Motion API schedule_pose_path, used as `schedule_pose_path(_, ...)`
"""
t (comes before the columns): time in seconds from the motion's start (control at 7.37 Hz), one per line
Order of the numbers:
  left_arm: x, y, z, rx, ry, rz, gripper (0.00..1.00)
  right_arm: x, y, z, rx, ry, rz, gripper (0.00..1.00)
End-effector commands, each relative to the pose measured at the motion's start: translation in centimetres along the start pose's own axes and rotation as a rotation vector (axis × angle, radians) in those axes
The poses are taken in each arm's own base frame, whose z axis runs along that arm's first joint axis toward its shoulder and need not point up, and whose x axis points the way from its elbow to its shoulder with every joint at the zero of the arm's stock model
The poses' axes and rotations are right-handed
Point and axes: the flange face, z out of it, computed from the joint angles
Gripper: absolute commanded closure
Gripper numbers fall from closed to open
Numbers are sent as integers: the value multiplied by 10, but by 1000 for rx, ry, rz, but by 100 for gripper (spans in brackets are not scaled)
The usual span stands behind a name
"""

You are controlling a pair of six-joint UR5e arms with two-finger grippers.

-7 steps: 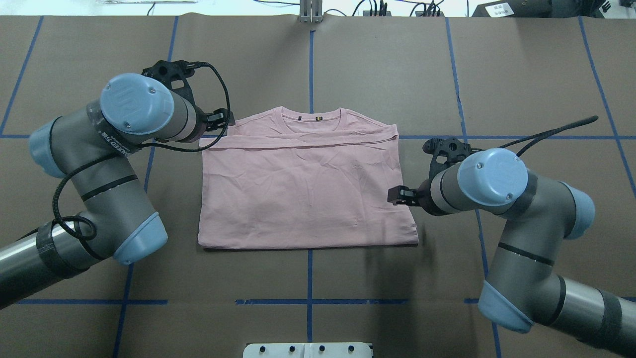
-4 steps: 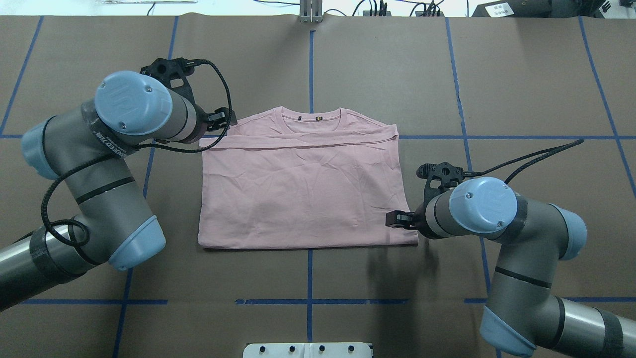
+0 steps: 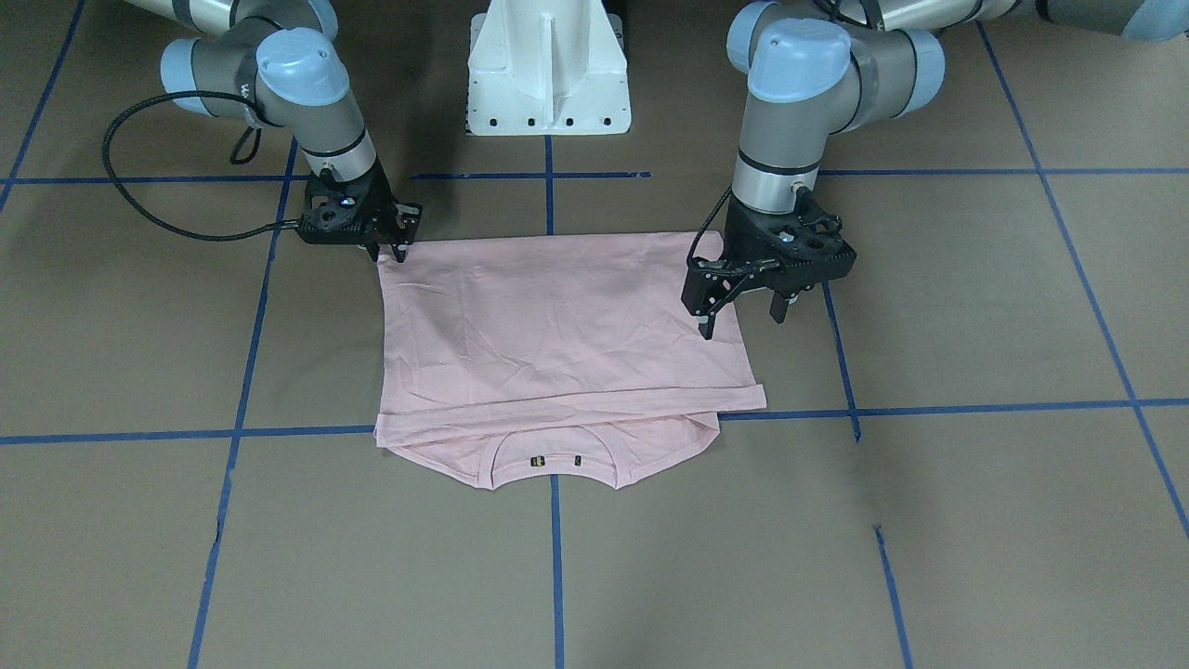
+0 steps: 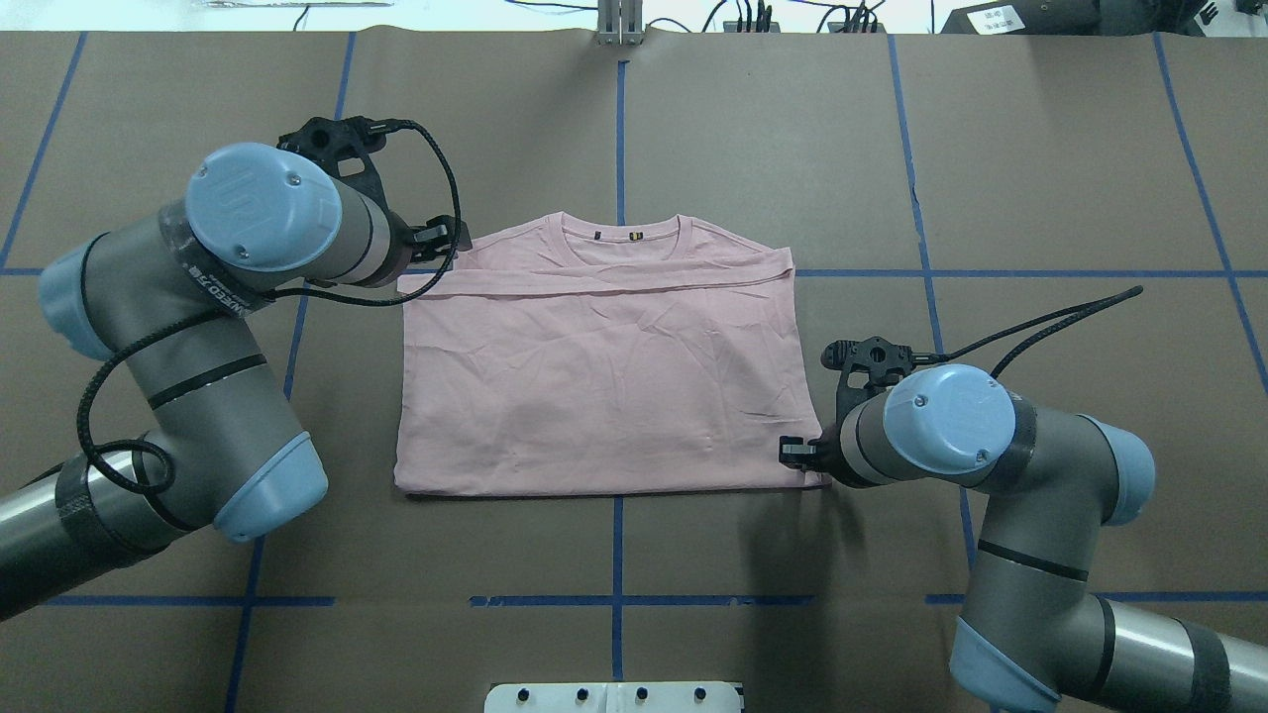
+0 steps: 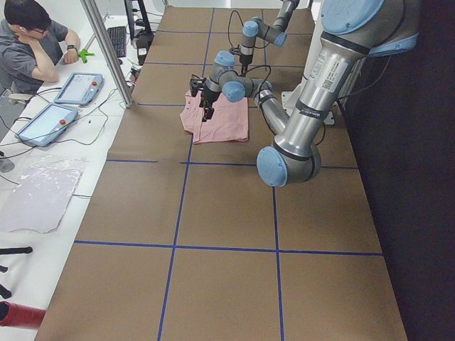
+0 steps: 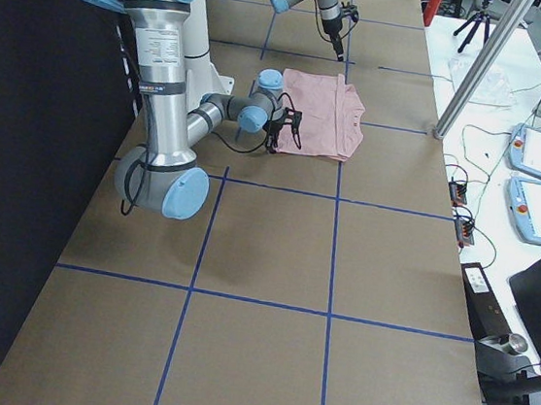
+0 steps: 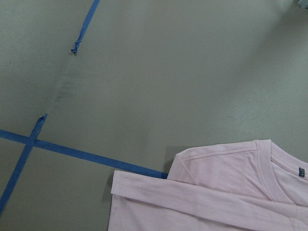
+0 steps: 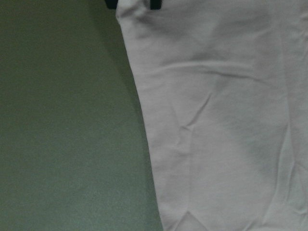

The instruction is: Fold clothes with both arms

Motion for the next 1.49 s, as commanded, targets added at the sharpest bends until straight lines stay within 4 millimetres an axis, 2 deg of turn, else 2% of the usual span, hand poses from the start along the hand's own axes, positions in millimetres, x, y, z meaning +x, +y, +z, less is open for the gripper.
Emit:
schedule_pose_path(0.0, 0, 0, 0, 0, 0, 0, 0, 7, -1, 0, 5, 9, 4, 100)
schedule_pose_path(0.14, 1, 1, 0, -1, 1, 1, 0, 13, 1, -3, -5, 9, 4, 100)
schedule_pose_path(0.27, 1, 1, 0, -1, 2, 1, 0, 27, 11, -15, -17, 6, -1, 100)
schedule_pose_path(0.41, 0, 1, 1, -2, -1, 1, 0, 43, 41, -36, -51, 23, -26, 100)
schedule_pose_path(0.68, 0, 1, -1, -1, 2, -2, 0, 51, 134, -58, -186, 71, -124, 100)
schedule_pose_path(0.81, 0, 1, 0, -1, 2, -2, 0, 44, 181, -54, -256, 82, -109, 100)
schedule_pose_path(0.95, 0, 1, -1, -1, 2, -3, 0, 40, 201, -53, -283, 89, -71, 89)
schedule_pose_path(1.09, 1, 2, -3, -3, 7, -3, 0, 35, 204, -61, -280, 71, -47, 1)
schedule_pose_path(1.22, 4, 6, -12, -19, 28, 1, 0, 31, 201, -70, -273, 49, -33, 0)
schedule_pose_path(1.36, 8, 13, -21, -76, 55, -6, 0, 27, 175, -87, -236, 9, 2, 0)
